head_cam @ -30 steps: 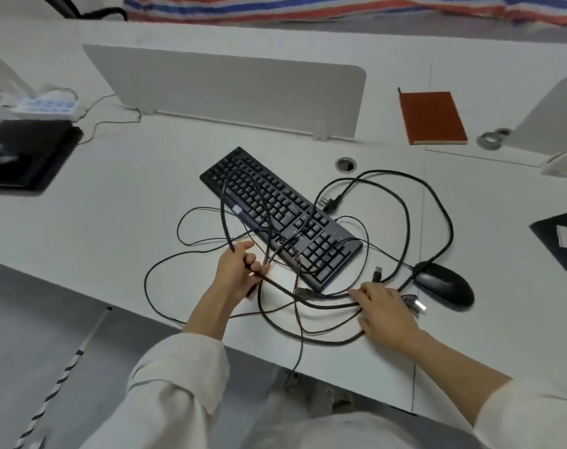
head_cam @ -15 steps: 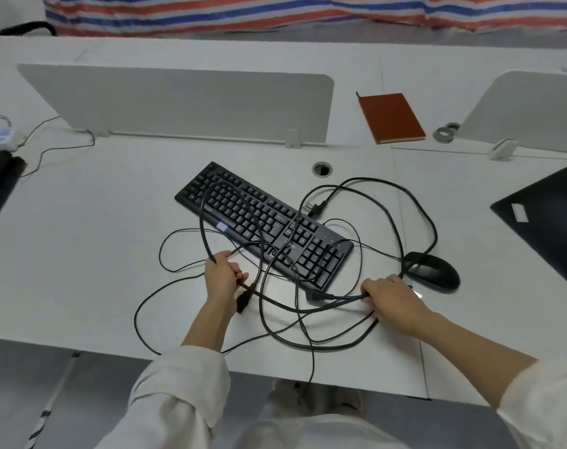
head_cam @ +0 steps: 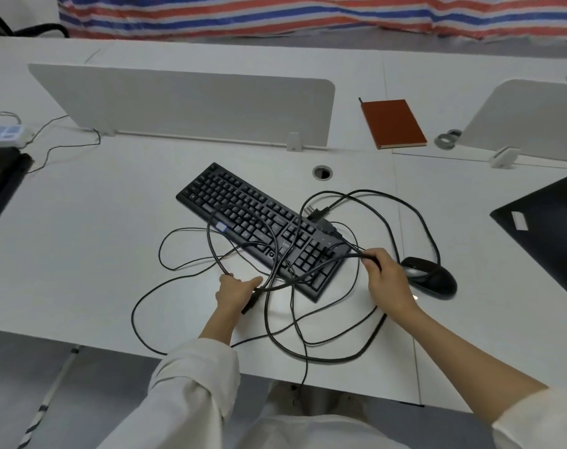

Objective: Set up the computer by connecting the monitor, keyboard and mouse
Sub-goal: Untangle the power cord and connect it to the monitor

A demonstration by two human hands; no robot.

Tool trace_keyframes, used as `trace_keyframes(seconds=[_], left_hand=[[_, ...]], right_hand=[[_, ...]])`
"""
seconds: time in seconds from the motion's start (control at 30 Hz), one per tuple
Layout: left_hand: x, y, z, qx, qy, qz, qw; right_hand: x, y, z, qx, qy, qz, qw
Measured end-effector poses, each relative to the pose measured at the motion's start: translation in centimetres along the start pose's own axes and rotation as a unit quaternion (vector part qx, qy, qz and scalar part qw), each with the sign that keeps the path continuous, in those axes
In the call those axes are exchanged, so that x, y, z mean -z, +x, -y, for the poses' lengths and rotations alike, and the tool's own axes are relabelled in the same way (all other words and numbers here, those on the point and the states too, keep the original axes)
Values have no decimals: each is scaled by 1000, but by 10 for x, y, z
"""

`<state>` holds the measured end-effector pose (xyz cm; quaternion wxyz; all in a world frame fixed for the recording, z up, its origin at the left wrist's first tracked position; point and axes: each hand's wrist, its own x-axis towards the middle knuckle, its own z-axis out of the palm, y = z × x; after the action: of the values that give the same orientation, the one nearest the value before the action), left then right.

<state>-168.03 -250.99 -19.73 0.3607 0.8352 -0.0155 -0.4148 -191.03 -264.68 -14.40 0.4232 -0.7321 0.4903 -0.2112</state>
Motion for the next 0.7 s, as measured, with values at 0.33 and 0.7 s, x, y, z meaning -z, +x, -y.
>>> trace_keyframes(seconds=[0.33, 0.7], left_hand=[[-34, -8, -1, -49, 255, -65, 963], [-44, -18, -5, -87, 291, -53, 951]], right_hand=[[4, 6, -15, -21, 2, 65, 998], [6, 2, -25, -36, -10, 88, 995]])
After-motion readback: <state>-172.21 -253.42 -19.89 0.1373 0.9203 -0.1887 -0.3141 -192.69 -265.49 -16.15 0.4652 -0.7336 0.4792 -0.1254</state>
